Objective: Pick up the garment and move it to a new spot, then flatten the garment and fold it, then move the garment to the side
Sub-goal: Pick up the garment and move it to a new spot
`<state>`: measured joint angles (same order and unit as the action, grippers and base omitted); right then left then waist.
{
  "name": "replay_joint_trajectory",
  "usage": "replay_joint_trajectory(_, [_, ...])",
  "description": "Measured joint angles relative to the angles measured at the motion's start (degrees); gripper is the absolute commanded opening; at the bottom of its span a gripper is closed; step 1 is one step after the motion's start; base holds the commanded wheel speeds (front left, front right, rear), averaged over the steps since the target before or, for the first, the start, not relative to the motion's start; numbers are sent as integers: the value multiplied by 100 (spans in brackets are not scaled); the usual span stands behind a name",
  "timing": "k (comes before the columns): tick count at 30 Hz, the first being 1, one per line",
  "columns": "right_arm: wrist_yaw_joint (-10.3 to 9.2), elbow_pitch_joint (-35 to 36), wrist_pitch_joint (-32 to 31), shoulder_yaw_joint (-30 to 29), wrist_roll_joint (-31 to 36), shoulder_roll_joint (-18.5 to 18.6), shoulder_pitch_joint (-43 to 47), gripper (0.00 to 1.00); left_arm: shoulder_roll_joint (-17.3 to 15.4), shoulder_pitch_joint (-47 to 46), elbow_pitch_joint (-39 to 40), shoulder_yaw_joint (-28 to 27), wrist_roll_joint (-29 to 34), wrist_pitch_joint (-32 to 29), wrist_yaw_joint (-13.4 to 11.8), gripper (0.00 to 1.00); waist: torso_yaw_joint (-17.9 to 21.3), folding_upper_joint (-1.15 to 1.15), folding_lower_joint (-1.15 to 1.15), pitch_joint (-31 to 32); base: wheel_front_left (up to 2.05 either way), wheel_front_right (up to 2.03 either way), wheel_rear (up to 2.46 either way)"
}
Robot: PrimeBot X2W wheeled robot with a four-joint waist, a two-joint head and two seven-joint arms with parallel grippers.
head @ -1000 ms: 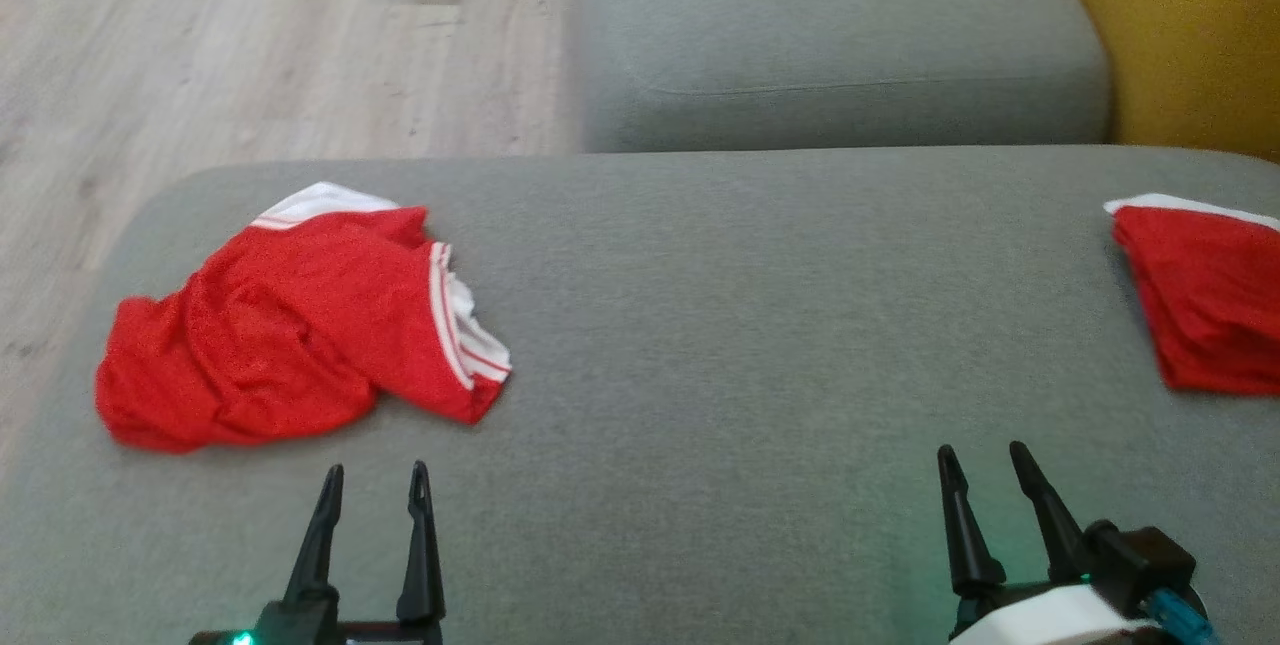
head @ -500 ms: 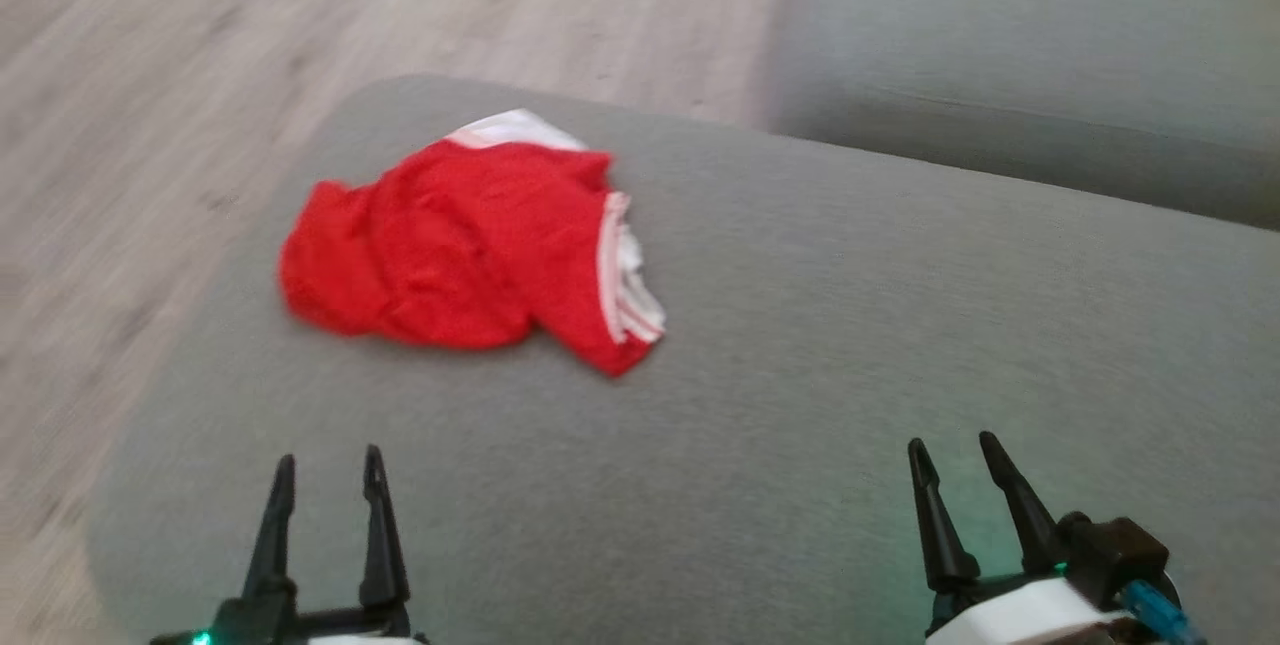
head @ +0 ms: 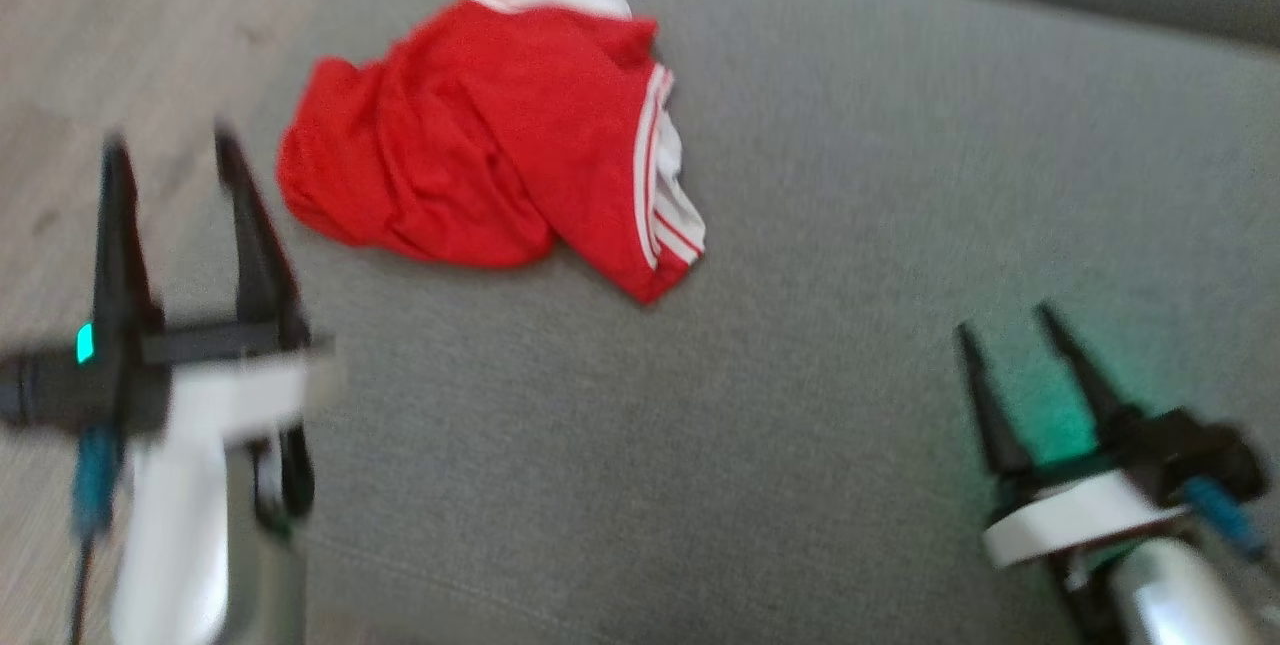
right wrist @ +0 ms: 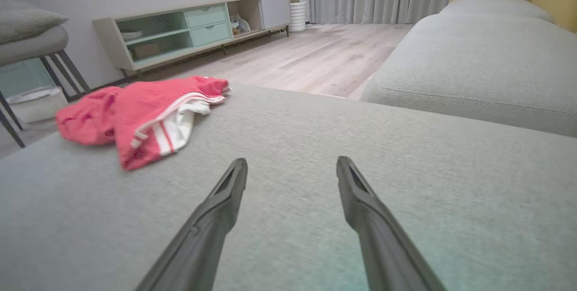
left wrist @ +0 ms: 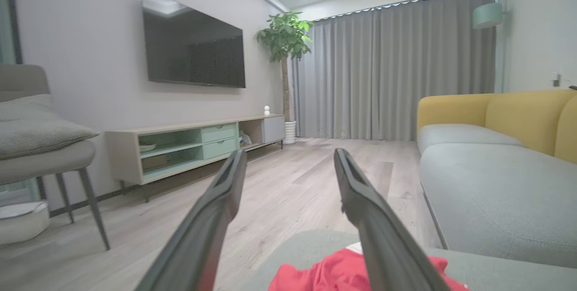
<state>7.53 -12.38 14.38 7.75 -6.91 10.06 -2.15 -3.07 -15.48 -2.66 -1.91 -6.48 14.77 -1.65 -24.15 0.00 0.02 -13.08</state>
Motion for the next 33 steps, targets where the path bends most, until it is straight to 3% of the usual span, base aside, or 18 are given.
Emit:
replay_joint_trajectory(6, [0, 299, 0, -171, 88, 542, -489, 100, -89, -1677, -1958, 26, -44, -214, 368, 100, 146, 0, 1, -932, 0, 0, 0])
replay_joint_trajectory(7, [0, 299, 0, -171, 88, 542, -489, 100, -89, -1677, -1958, 26, -44, -214, 368, 100, 146, 0, 1, -932, 0, 0, 0])
replay_joint_trajectory(13, [0, 839, 62, -231, 94, 784, -700, 100, -45, -3143, -3862, 26, -502, -728, 658, 100, 323, 0, -1, -1655, 0, 0, 0])
replay_joint_trajectory(17, [1, 1173, 119, -246, 96, 877, -784, 100, 53, -3467, -4945, 162, -794, -1089, 831, 100, 436, 0, -2, -1985, 0, 0, 0])
replay_joint_trajectory(22, [1, 1430, 132, -198, 153, 897, -811, 100, 62, -3726, -5287, 502, -1782, -1138, 913, 100, 568, 0, -3, -2214, 0, 0, 0])
replay_joint_trajectory(23, [1, 1438, 133, -174, 153, 897, -829, 100, 37, -3745, -5277, 650, -1909, -1027, 907, 8, 593, 0, -3, -2227, 0, 0, 0])
replay_joint_trajectory(24, [1, 1437, 132, -146, 153, 895, -854, 100, 0, -3735, -5260, 820, -1992, -865, 894, 0, 616, 0, -3, -2223, 0, 0, 0])
replay_joint_trajectory(28, [1, 1245, 130, -76, 153, 822, -952, 100, -198, -3645, -5223, 1413, -2073, -203, 900, 0, 704, 0, 0, -2069, 0, 0, 0])
replay_joint_trajectory(33, [1, 822, 81, -62, 134, 506, -1078, 100, -670, -3552, -4619, 1666, -2058, -51, 923, 0, 918, 0, 1, -1661, 0, 0, 0])
